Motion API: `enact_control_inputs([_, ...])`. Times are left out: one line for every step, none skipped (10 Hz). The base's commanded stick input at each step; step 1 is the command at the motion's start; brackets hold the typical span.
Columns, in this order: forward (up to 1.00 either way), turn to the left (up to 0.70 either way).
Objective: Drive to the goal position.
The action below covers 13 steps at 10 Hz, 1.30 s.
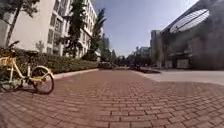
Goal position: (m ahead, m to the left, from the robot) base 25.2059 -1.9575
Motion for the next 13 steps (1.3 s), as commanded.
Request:
enact_control_inputs([0.70, 0.00])
enact_control_inputs([0.70, 0.00])
enact_control_inputs([0.70, 0.00])
enact_control_inputs([0.70, 0.00])
enact_control_inputs([0.70, 0.00])
enact_control_inputs([0.70, 0.00])
enact_control_inputs([0.70, 0.00])
enact_control_inputs([0.70, 0.00])
enact_control_inputs([0.70, 0.00])
enact_control_inputs([0.70, 0.00])
enact_control_inputs([0.70, 0.00])
enact_control_inputs([0.70, 0.00])
enact_control_inputs([0.70, 0.00])
